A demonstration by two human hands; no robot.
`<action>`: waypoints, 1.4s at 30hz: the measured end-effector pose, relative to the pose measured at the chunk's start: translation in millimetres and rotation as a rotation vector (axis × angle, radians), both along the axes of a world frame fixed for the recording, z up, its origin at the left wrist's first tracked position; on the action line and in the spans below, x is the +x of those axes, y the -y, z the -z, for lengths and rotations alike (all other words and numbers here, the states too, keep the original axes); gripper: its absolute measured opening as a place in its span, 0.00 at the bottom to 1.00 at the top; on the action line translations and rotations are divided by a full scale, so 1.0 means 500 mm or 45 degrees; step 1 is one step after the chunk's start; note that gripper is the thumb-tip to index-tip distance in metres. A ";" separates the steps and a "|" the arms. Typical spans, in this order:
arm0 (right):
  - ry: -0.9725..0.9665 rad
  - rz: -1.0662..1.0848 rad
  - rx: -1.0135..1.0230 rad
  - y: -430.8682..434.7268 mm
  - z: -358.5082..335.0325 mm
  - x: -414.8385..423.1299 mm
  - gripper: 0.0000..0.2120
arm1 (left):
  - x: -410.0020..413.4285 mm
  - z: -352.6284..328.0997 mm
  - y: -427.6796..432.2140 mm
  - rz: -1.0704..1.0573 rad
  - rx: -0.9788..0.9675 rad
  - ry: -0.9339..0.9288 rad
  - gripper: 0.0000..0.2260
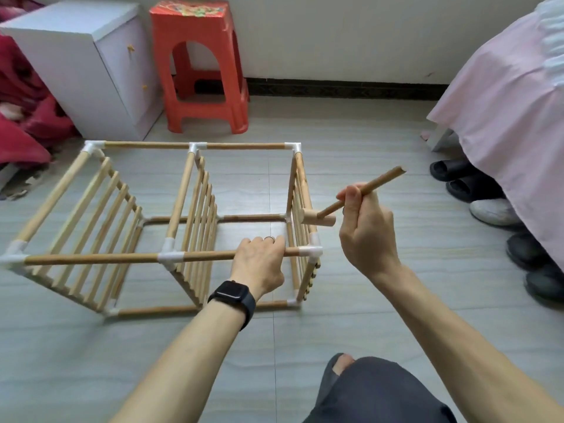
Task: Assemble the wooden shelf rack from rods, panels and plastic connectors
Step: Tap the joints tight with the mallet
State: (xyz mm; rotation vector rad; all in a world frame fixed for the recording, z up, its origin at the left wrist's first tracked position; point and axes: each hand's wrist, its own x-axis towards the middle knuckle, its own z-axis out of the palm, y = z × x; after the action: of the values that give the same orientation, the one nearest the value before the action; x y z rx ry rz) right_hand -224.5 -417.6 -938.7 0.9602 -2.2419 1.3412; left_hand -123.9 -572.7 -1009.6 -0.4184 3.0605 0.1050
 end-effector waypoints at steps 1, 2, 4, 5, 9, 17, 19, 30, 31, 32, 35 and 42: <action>-0.048 0.009 -0.050 0.005 -0.006 0.004 0.18 | -0.003 0.002 0.001 -0.007 -0.002 -0.006 0.09; -0.075 -0.006 -0.066 0.008 -0.005 0.011 0.18 | -0.005 0.004 0.003 -0.006 -0.016 -0.011 0.09; -0.025 -0.062 0.112 0.009 0.013 0.037 0.17 | -0.008 0.010 0.005 -0.010 -0.026 -0.030 0.08; 0.036 -0.100 0.268 0.010 0.019 0.047 0.16 | -0.009 0.010 0.005 -0.012 -0.028 -0.032 0.08; -0.042 -0.102 0.211 0.016 -0.002 0.027 0.16 | -0.013 0.014 0.003 -0.003 -0.041 -0.023 0.06; -0.057 -0.101 0.203 0.008 0.004 0.028 0.14 | -0.014 0.020 0.006 0.007 -0.044 -0.031 0.06; -0.116 -0.081 0.086 0.011 0.005 0.027 0.15 | -0.018 0.020 0.008 -0.006 -0.048 -0.032 0.05; 0.294 0.016 0.110 -0.006 0.047 0.031 0.11 | -0.034 0.005 0.014 -0.152 0.120 0.076 0.11; 0.327 0.059 0.021 -0.015 0.051 0.034 0.11 | -0.038 0.005 0.016 -0.176 0.120 0.079 0.14; 0.358 0.098 -0.051 -0.025 0.054 0.035 0.11 | -0.041 0.005 0.017 -0.195 0.115 0.082 0.16; 0.390 0.189 -0.181 -0.056 0.060 0.032 0.08 | -0.051 -0.003 0.019 -0.225 0.167 0.099 0.20; 0.489 0.277 -0.215 -0.099 0.032 -0.005 0.06 | -0.097 -0.104 0.023 -0.280 0.145 -0.175 0.23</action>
State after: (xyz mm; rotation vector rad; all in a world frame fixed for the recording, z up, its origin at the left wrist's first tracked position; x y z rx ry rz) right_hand -226.9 -368.4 -954.9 0.4116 -2.3665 1.6912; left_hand -172.4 -584.1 -957.6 -0.7690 3.1083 0.3283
